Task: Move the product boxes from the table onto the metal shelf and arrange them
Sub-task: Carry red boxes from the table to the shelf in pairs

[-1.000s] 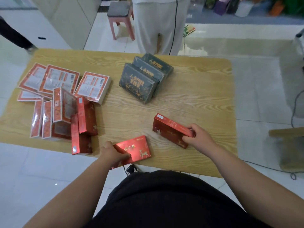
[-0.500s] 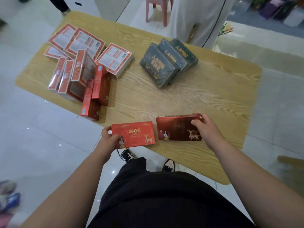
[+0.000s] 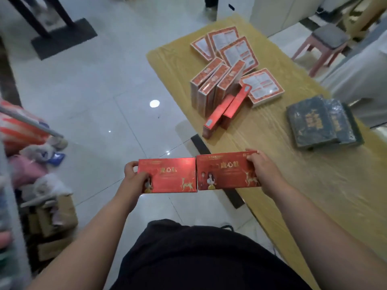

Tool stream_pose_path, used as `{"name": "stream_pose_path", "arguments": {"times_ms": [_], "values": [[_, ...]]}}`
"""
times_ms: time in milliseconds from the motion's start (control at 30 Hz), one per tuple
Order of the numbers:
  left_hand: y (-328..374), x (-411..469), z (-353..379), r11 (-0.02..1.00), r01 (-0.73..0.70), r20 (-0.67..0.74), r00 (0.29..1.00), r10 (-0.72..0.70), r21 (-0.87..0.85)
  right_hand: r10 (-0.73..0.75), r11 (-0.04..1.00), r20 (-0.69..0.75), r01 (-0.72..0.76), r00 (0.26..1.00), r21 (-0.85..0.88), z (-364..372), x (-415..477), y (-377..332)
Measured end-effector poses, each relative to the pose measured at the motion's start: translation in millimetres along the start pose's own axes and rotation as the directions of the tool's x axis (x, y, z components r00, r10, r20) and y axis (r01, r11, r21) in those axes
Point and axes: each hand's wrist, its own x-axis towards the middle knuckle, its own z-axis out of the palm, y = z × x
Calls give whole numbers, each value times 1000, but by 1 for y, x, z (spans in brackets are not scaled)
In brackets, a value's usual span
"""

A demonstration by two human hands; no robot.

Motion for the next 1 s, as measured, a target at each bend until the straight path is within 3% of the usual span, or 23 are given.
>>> {"name": "stream_pose_path", "arguments": {"times_ms": [267, 467, 700, 867, 1000], "values": [[-14, 10, -162, 969, -36, -257, 966, -30, -246, -120, 962, 164, 155, 979, -223, 185, 12, -91], [-44, 9, -278, 899, -104, -461, 880, -116, -425, -160, 887, 428, 320, 890, -334, 338, 5, -150], [-89, -31, -330, 828, -144, -632, 718, -290, -542, -118, 809, 681, 468, 723, -357, 472, -31, -182], [-105, -46, -336, 760, -238, -725, 560, -401, -605, -84, 744, 791, 567, 606, -355, 551, -33, -199], [-99, -56, -335, 701, -308, -756, 401, -518, -643, 14, 640, 897, 685, 443, -348, 607, -46, -216]]}}
